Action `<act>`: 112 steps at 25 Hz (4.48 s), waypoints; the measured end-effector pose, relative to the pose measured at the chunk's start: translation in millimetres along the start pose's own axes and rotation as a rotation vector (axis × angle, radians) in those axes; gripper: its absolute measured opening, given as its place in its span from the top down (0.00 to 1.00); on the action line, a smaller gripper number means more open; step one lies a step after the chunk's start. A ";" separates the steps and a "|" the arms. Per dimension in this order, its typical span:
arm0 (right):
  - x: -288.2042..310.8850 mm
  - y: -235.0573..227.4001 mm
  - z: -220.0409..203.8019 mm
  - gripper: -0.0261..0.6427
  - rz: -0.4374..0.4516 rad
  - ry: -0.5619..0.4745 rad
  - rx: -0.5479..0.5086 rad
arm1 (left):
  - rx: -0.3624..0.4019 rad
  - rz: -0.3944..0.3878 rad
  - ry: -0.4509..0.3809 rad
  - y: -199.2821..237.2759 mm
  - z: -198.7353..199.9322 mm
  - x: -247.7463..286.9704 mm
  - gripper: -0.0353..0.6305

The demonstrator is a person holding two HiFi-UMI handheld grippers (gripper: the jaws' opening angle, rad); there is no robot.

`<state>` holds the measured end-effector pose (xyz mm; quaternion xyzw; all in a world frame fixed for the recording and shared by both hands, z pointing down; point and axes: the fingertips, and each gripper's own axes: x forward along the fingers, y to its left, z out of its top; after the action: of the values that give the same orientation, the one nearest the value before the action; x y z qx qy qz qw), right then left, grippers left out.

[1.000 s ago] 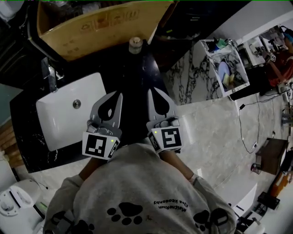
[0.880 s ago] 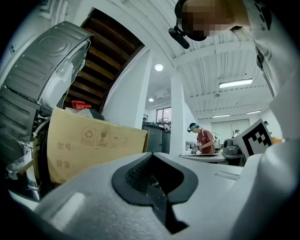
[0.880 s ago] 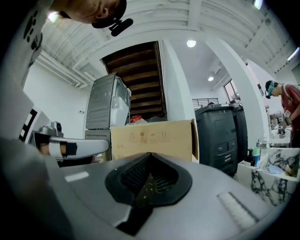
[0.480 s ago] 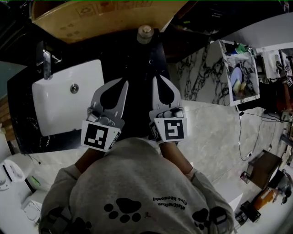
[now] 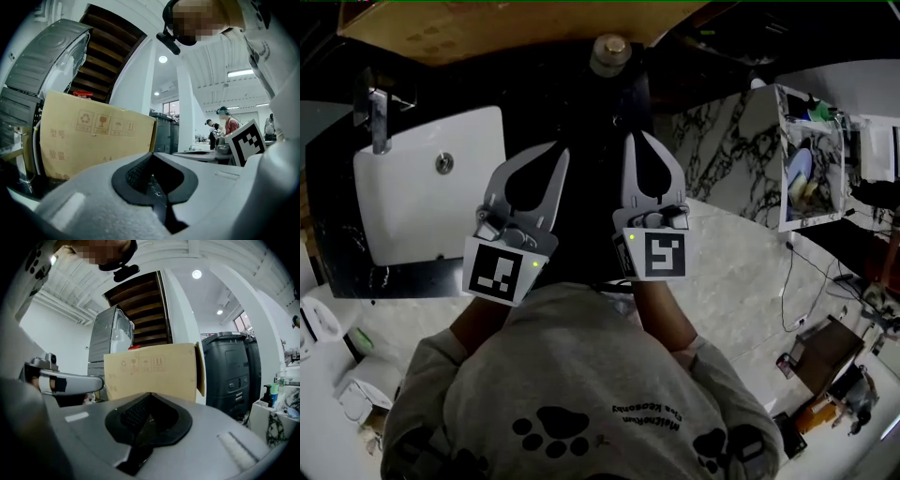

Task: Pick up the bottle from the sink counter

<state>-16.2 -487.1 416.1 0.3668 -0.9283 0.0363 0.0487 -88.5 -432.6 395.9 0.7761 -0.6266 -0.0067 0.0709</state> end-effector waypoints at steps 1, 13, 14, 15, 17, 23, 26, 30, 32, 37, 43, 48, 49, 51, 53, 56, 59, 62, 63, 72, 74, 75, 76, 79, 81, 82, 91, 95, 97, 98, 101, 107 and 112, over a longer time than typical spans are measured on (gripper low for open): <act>4.8 -2.0 -1.3 0.96 0.006 -0.006 -0.002 | -0.001 0.003 0.003 1.3 -3.0 2.9 0.95; 51.7 -13.7 -16.0 0.96 0.046 -0.003 0.015 | -0.010 0.032 -0.001 18.3 -24.4 25.5 0.95; 54.9 -14.6 -17.4 0.96 0.049 -0.003 0.012 | -0.014 0.032 -0.002 19.2 -25.5 27.4 0.95; 58.1 -15.8 -19.5 0.96 0.050 0.001 0.010 | -0.017 0.031 -0.002 19.7 -26.9 29.2 0.95; 63.9 -21.4 -25.3 0.95 0.041 0.018 0.010 | -0.022 0.030 0.001 20.2 -29.8 32.9 0.95; 83.5 -30.9 -32.7 0.88 0.043 0.030 -0.013 | -0.038 0.033 0.012 22.8 -38.1 43.8 0.95; 93.0 -33.1 -37.4 0.83 0.050 0.040 -0.015 | -0.045 0.038 0.021 26.0 -42.9 47.5 0.95; 105.4 -35.2 -45.2 0.76 0.072 0.072 -0.007 | -0.053 0.047 0.021 30.5 -46.0 53.9 0.95; 111.4 -35.0 -48.0 0.73 0.089 0.084 -0.008 | -0.058 0.051 0.020 31.8 -47.8 56.8 0.95; 124.5 -37.2 -62.1 0.64 0.116 0.134 -0.045 | -0.073 0.056 0.029 33.8 -53.5 63.6 0.95; 138.5 -41.5 -75.7 0.56 0.113 0.187 -0.066 | -0.090 0.063 0.040 36.7 -59.0 69.0 0.95; 151.5 -45.0 -81.9 0.52 0.109 0.210 -0.070 | -0.090 0.074 0.047 42.1 -60.9 72.7 0.95; 154.0 -44.9 -83.1 0.51 0.110 0.215 -0.070 | -0.091 0.078 0.047 43.4 -61.1 73.1 0.95; 159.0 -44.0 -84.5 0.49 0.116 0.223 -0.069 | -0.093 0.084 0.050 45.6 -62.2 73.5 0.95; 163.6 -43.0 -84.9 0.48 0.122 0.228 -0.064 | -0.094 0.089 0.059 47.4 -63.6 74.1 0.95; 170.4 -42.7 -87.9 0.46 0.126 0.244 -0.046 | -0.098 0.100 0.071 50.2 -66.0 75.7 0.95; 176.8 -43.1 -91.8 0.44 0.126 0.266 -0.019 | -0.109 0.104 0.073 51.9 -67.0 77.1 0.95; 183.6 -41.7 -93.4 0.42 0.127 0.276 0.000 | -0.115 0.106 0.077 53.6 -68.3 77.9 0.95; 185.9 -40.8 -93.8 0.42 0.128 0.279 0.003 | -0.119 0.106 0.075 53.9 -68.4 78.3 0.95; 195.7 -44.9 -99.2 0.42 0.083 0.330 0.003 | -0.154 0.099 0.042 56.2 -64.0 80.2 0.95; 196.6 -45.9 -100.0 0.43 0.070 0.338 -0.003 | -0.156 0.097 0.039 55.6 -63.4 80.0 0.95; 196.7 -45.9 -100.3 0.44 0.067 0.340 -0.006 | -0.156 0.096 0.038 54.8 -63.1 79.8 0.95; 196.7 -45.7 -100.5 0.46 0.066 0.341 -0.008 | -0.156 0.094 0.038 54.0 -62.9 79.6 0.95; 196.8 -45.6 -100.9 0.46 0.062 0.342 -0.011 | -0.157 0.090 0.033 53.2 -61.0 78.2 0.95; 197.1 -45.5 -100.7 0.46 0.059 0.341 -0.013 | -0.156 0.091 0.033 54.0 -59.7 76.0 0.95; 197.0 -45.2 -100.6 0.46 0.058 0.341 -0.014 | -0.156 0.093 0.037 54.4 -59.6 74.5 0.95; 173.2 -46.3 -90.3 0.46 0.021 0.280 0.019 | -0.146 0.092 0.039 53.4 -51.1 60.4 0.95; 157.2 -37.4 -74.1 0.46 0.023 0.256 0.013 | -0.133 0.080 0.025 50.9 -41.6 51.3 0.95; 146.3 -32.6 -65.8 0.46 0.024 0.247 0.018 | -0.126 0.073 0.019 48.6 -36.3 45.9 0.95; 140.4 -30.2 -61.9 0.46 0.024 0.243 0.022 | -0.122 0.070 0.016 47.2 -33.3 43.0 0.95; 122.7 -23.7 -50.0 0.46 0.015 0.230 0.025 | -0.111 0.061 0.008 44.1 -24.1 34.0 0.95; 85.3 -7.6 -21.6 0.46 -0.006 0.189 0.007 | -0.078 0.026 -0.028 39.5 -3.9 12.7 0.95; 48.0 3.9 5.0 0.46 -0.057 0.157 0.006 | -0.054 -0.021 -0.045 29.3 12.2 -10.8 0.95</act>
<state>-54.0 -517.3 416.7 0.3894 -0.9107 0.0662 0.1212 -120.5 -429.4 386.4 0.7800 -0.6196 -0.0418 0.0775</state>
